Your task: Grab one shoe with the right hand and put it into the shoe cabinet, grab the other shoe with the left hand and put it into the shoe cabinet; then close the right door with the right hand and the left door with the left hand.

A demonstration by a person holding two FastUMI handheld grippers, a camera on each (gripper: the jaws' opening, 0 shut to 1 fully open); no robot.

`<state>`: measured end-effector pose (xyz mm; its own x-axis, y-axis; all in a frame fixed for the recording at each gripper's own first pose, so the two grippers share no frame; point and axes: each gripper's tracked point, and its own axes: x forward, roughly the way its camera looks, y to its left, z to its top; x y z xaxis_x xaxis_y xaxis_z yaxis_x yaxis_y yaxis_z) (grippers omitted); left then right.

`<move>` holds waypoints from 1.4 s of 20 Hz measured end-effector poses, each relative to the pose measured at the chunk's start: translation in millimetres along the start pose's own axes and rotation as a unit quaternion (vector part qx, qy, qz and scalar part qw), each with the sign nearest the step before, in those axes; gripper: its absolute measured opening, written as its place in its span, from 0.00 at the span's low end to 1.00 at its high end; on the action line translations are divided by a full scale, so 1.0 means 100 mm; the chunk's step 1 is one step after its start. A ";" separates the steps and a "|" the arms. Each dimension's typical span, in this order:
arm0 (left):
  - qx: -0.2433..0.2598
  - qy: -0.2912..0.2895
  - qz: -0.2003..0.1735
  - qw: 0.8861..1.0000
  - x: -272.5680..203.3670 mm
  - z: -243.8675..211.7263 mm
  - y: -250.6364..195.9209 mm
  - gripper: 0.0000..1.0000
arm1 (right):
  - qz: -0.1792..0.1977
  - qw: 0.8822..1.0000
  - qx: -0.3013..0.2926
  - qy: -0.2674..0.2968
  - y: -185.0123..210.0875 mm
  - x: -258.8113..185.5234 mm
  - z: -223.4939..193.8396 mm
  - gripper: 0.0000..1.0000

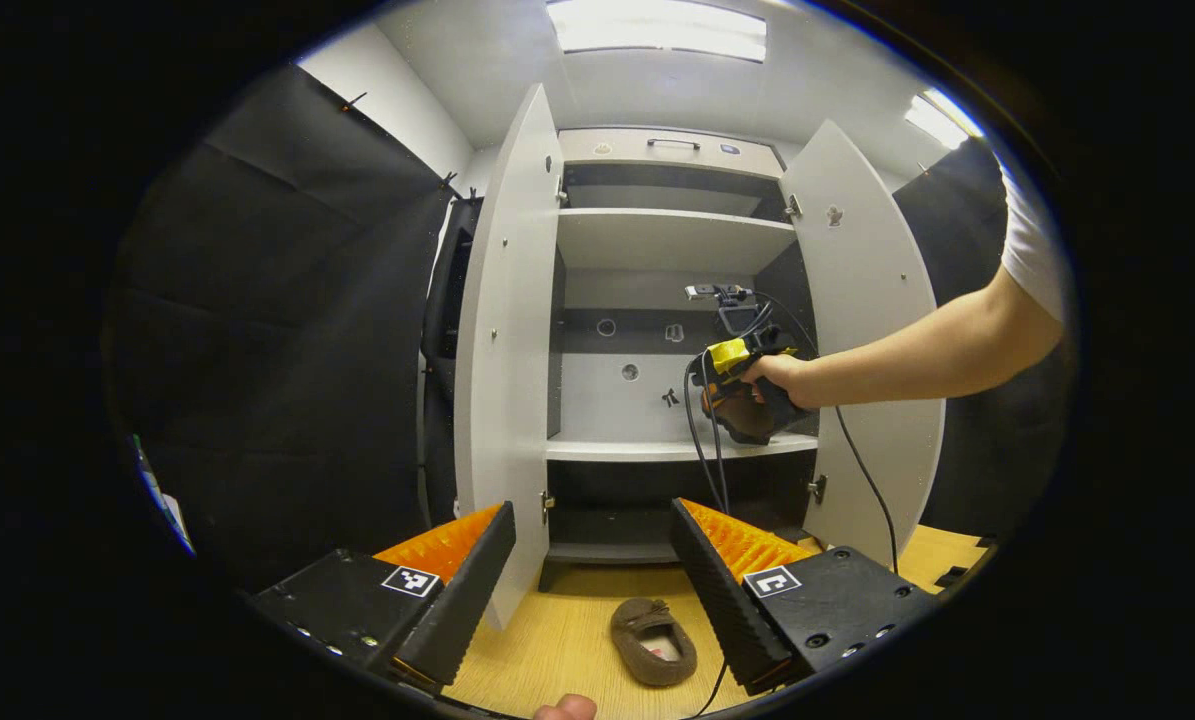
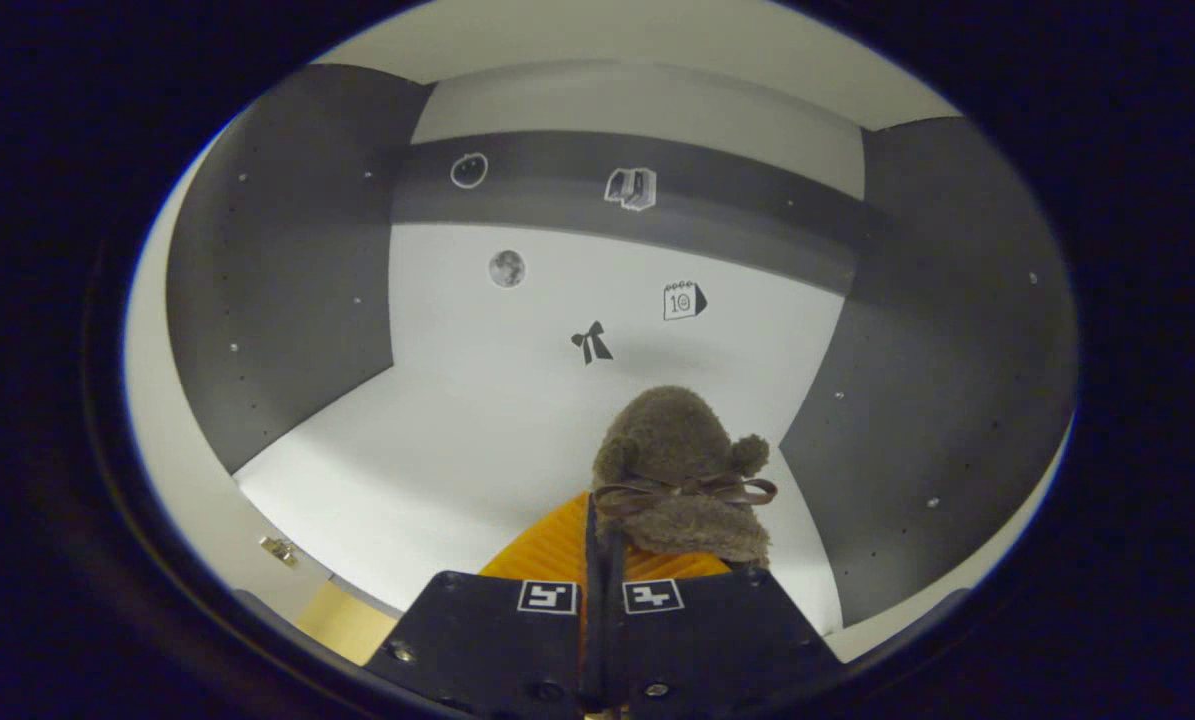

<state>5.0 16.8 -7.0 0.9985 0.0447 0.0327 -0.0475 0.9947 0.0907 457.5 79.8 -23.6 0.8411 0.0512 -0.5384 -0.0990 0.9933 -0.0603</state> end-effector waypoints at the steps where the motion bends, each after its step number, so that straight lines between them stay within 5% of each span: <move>1: 0.000 0.004 0.003 1.000 0.00 -0.03 0.01 0.95 | -0.003 1.000 -0.005 0.010 0.01 0.09 -0.02 0.04; 11: 0.012 0.020 0.031 0.999 0.07 -0.15 0.23 0.95 | -0.014 0.999 -0.004 0.044 0.02 0.35 -0.14 0.11; 16: 0.009 0.014 0.019 1.000 0.10 -0.13 0.13 0.95 | 0.026 0.998 0.001 0.064 0.11 0.04 -0.23 0.41; 18: 0.008 0.010 0.012 1.000 0.10 -0.11 0.08 0.95 | 0.034 0.999 -0.010 0.042 0.11 -0.17 -0.21 0.33; 28: -0.015 0.016 -0.029 0.999 0.08 -0.15 -0.17 0.95 | 0.079 0.988 0.038 -0.128 0.13 -1.61 -0.32 0.34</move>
<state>14.3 2.1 -23.4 0.9999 -0.0098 -0.0039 0.0100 0.9980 0.0619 304.3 81.2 35.6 0.9265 0.2212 -0.3044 -0.2080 0.9752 0.0755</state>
